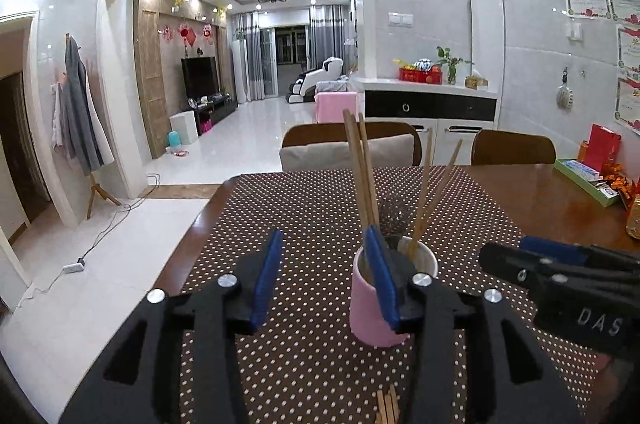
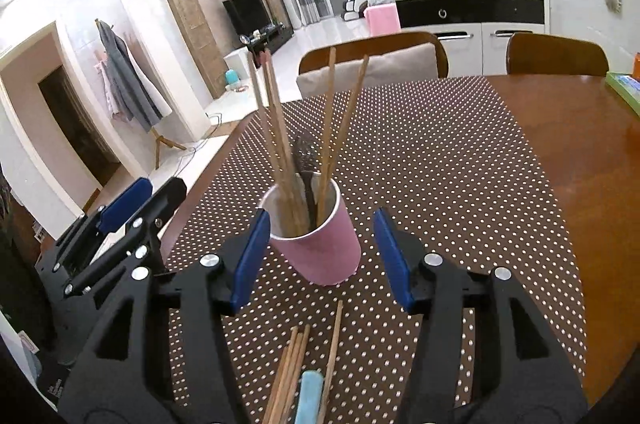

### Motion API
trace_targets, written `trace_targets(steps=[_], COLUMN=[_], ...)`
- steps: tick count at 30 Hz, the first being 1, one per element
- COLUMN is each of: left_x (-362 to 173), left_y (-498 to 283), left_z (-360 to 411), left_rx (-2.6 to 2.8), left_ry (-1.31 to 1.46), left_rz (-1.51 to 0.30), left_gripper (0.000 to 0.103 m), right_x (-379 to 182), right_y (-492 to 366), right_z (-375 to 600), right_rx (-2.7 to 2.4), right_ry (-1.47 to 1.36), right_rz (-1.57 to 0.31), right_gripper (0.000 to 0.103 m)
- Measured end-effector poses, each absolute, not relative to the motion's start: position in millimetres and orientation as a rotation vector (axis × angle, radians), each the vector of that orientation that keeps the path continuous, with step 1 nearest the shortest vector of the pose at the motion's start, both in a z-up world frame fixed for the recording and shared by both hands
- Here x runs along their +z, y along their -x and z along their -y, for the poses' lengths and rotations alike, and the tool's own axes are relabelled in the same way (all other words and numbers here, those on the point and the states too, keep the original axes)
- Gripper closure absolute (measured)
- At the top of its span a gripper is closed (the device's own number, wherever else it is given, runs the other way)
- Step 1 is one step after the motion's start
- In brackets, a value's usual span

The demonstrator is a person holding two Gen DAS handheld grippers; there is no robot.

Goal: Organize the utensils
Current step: 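Move both tools back over the remaining chopsticks and light blue knife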

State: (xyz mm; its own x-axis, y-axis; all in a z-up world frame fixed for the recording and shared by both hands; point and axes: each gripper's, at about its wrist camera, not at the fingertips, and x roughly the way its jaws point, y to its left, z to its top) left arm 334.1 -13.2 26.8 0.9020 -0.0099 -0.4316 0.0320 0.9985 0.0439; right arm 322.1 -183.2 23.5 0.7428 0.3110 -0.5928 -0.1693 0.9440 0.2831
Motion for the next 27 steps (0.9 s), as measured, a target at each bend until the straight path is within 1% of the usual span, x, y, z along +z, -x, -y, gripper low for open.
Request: trace_targets(steps=[2, 6, 8, 12, 15, 17, 22, 27], left_x=[32, 37, 38, 35, 28, 22, -2, -28], left_y=[-322, -297, -287, -267, -252, -249, -237, -232], left_z=[12, 10, 10, 5, 2, 0, -6, -17], left_rx=[-0.023, -0.025, -0.029, -0.038, -0.044, -0.043, -0.051, -0.087], left_ry=[-0.048, -0.047, -0.041, -0.036, -0.029, -0.03, -0.028, -0.003], left_rz=[-0.436, -0.421, -0.423, -0.43, -0.444, -0.458, -0.509, -0.599], left_gripper=[0.053, 0.05, 0.048, 0.047, 0.044, 0.043, 0.042, 0.042], right_x=[28, 35, 34, 27, 20, 13, -13, -47], right_y=[-312, -289, -281, -268, -258, -254, -244, -240], right_z=[182, 176, 175, 172, 168, 168, 166, 168], right_rx=[0.264, 0.258, 0.255, 0.254, 0.252, 0.251, 0.237, 0.223], right_ry=[-0.2, -0.178, -0.172, -0.158, -0.14, -0.139, -0.119, -0.11], right_rz=[-0.683, -0.684, -0.684, -0.712, -0.728, -0.745, -0.807, -0.898], right_gripper=[0.045, 0.042, 0.038, 0.035, 0.034, 0.032, 0.032, 0.031])
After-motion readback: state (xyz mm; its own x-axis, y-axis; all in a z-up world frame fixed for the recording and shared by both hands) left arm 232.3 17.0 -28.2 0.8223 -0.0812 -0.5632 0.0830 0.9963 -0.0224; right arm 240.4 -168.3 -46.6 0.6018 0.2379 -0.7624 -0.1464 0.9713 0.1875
